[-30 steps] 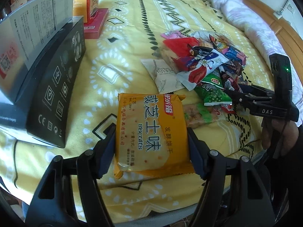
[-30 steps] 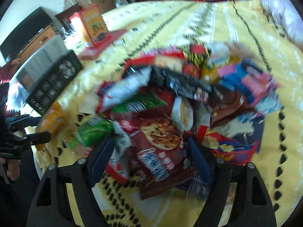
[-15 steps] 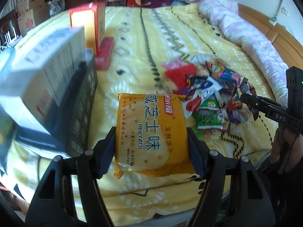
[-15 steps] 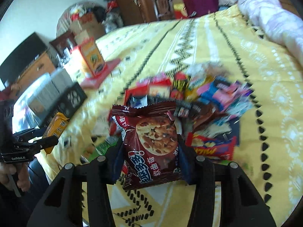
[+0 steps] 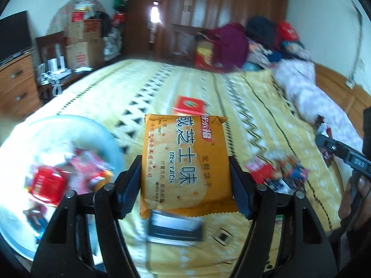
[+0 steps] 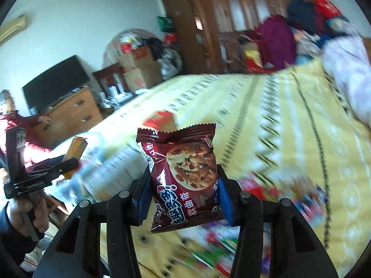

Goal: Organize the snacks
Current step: 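Carry both packets to the glass bowl and open both grippers inside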

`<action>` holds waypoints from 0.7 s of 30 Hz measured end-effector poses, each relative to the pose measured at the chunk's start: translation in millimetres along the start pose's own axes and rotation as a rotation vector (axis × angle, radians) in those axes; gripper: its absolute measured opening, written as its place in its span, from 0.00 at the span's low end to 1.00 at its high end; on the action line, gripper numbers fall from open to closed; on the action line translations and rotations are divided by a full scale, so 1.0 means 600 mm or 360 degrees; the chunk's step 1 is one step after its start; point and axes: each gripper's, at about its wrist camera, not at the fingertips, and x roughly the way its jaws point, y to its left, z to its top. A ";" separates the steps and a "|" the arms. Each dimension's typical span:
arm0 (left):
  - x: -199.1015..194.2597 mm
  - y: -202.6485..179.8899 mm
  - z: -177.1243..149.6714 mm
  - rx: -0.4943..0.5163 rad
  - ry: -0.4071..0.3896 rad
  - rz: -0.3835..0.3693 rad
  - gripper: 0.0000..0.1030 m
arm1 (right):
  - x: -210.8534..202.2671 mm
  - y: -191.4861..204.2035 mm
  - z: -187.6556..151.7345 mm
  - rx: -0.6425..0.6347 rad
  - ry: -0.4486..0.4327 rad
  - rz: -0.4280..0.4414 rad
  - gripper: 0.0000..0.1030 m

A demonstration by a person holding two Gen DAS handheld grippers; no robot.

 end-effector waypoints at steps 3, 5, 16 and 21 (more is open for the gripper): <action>-0.027 0.080 0.025 -0.0098 -0.0064 0.0112 0.68 | 0.039 0.081 0.049 -0.0062 -0.0013 0.0121 0.51; -0.041 0.134 0.035 -0.0164 -0.0085 0.0192 0.68 | 0.070 0.138 0.075 -0.0091 -0.0001 0.0226 0.51; -0.053 0.338 0.013 -0.0511 -0.0010 0.0503 0.68 | 0.238 0.394 0.117 -0.0205 0.0212 0.0590 0.51; -0.043 0.356 -0.027 -0.0548 0.0068 0.0543 0.68 | 0.304 0.477 0.080 -0.0261 0.0344 0.0667 0.51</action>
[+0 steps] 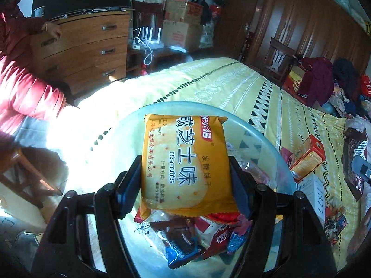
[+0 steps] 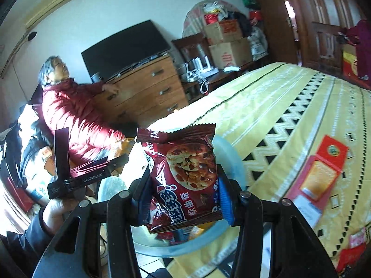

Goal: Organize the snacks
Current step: 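Carry both packets to the glass bowl and open both grippers inside, then move both grippers back to the snack pile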

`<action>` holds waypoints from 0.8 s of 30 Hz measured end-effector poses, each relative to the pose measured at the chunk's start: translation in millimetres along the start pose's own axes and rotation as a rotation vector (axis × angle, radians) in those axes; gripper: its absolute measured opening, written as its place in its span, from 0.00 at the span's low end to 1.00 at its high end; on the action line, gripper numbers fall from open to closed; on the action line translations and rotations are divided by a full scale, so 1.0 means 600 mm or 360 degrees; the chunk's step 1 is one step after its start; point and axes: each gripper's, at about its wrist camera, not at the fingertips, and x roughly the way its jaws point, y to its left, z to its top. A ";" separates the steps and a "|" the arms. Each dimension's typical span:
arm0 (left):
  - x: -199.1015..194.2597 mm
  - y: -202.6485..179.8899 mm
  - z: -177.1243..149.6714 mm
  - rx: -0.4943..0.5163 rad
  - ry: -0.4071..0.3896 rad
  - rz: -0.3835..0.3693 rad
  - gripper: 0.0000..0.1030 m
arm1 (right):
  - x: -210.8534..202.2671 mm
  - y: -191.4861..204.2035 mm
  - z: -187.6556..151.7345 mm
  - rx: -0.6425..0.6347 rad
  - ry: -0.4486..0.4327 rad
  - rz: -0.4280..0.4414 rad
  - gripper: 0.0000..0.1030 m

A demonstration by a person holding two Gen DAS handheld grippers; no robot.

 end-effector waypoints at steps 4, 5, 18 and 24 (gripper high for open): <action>0.003 0.016 -0.013 -0.0012 0.0036 0.0014 0.68 | 0.052 0.018 -0.019 -0.0011 0.0081 0.0046 0.51; 0.006 0.016 -0.016 -0.0012 0.0045 0.0018 0.68 | 0.062 0.024 -0.023 -0.0012 0.0097 0.0054 0.51; 0.009 0.048 -0.007 -0.0022 0.0055 0.0039 0.70 | 0.118 0.043 -0.043 -0.0006 0.0229 0.0100 0.59; 0.005 0.057 -0.005 -0.0039 0.0008 0.0092 0.82 | 0.102 0.034 -0.051 0.0048 0.0198 0.0092 0.64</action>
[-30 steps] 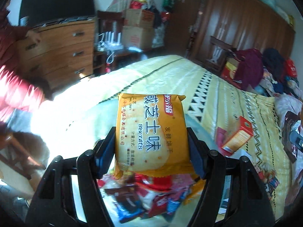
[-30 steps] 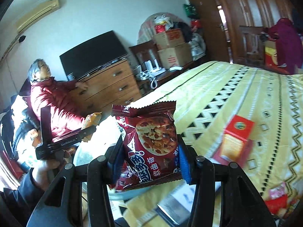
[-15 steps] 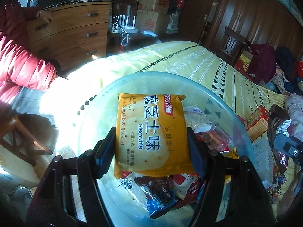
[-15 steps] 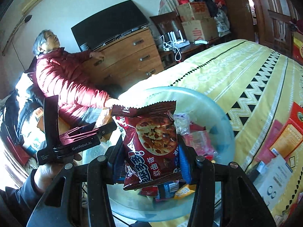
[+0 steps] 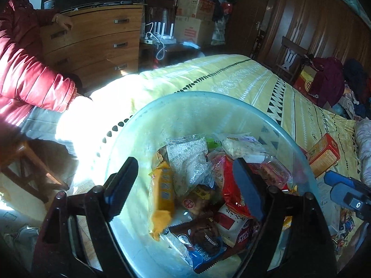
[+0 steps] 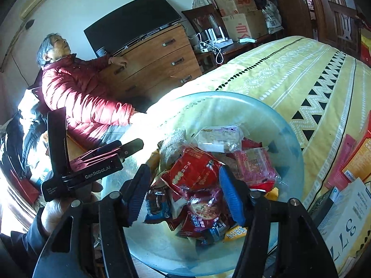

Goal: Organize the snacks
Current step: 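Move both grippers back to the snack pile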

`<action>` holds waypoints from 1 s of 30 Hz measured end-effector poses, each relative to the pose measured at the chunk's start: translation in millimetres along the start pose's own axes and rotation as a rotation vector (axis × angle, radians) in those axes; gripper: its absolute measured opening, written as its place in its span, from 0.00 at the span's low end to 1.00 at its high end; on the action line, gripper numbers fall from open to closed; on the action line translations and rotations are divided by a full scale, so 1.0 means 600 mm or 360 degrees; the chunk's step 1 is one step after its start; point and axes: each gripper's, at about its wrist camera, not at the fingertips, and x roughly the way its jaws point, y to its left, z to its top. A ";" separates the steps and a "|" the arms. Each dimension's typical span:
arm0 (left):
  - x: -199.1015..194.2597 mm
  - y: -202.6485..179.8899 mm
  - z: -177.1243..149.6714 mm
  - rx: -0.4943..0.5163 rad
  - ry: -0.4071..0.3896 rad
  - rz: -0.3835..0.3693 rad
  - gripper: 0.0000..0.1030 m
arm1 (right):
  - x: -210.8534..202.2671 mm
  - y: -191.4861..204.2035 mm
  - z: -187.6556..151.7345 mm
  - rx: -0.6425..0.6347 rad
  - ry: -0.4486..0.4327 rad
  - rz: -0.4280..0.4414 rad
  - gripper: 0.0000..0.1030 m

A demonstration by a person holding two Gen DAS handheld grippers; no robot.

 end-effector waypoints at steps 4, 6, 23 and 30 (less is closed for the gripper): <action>-0.007 -0.006 0.000 0.0028 -0.0030 0.0032 0.83 | -0.036 -0.003 -0.025 0.0024 -0.0049 -0.0051 0.78; -0.012 -0.014 0.001 0.0050 -0.0048 0.0044 0.83 | -0.058 -0.010 -0.047 0.0036 -0.0055 -0.0081 0.78; -0.106 -0.226 -0.041 0.0391 -0.0293 -0.0115 0.95 | -0.369 -0.164 -0.320 0.0368 -0.0284 -0.0723 1.00; -0.152 -0.438 -0.186 0.0821 -0.0175 -0.0644 0.95 | -0.463 -0.240 -0.503 0.0640 -0.0227 -0.0910 1.00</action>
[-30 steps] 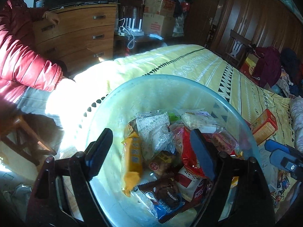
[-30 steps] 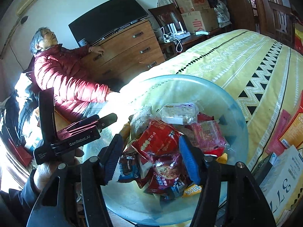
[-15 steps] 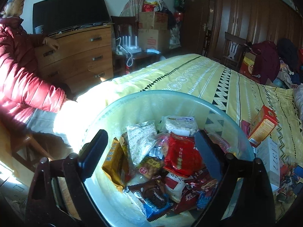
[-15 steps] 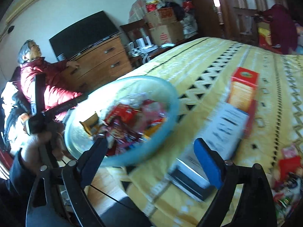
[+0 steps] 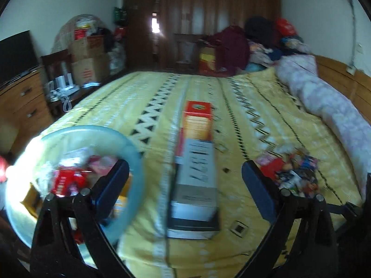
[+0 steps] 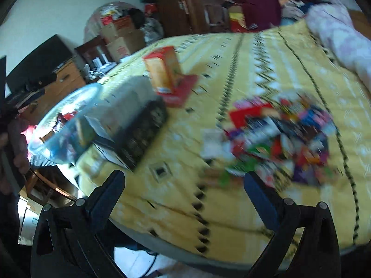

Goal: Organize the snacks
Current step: 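Move both grippers back to the snack pile, then grasp the white-and-red wrapped snack with the left gripper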

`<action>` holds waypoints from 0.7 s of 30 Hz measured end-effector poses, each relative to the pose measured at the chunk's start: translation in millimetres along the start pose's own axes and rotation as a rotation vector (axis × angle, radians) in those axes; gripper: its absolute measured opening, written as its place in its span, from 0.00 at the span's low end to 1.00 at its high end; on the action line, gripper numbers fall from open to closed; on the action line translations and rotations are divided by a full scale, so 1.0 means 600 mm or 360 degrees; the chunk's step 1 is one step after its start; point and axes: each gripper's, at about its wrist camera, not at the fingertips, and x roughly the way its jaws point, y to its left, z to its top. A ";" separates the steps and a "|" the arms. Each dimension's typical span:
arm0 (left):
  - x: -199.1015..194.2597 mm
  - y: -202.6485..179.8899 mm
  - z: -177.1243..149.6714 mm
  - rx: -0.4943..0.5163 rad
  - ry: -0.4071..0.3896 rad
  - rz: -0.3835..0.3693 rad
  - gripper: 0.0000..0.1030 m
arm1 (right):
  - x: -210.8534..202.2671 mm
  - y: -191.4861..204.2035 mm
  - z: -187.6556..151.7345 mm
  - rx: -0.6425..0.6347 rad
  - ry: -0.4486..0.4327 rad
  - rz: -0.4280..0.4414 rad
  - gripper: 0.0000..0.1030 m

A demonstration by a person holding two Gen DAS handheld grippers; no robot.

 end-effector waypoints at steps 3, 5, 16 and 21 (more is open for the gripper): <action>0.043 -0.101 -0.023 0.0156 0.0138 -0.0264 0.95 | -0.011 -0.057 -0.037 0.0106 0.0024 -0.0033 1.00; 0.082 -0.141 -0.040 0.0201 0.0256 -0.0379 0.95 | -0.014 -0.095 -0.057 0.0189 0.0032 -0.0025 1.00; 0.272 -0.287 -0.068 0.0369 0.0537 -0.0763 0.85 | -0.003 -0.183 -0.078 0.0368 0.0013 0.0098 1.00; 0.322 -0.329 -0.080 0.0453 0.0633 -0.0805 0.67 | 0.004 -0.207 -0.082 0.0433 -0.0012 0.0159 1.00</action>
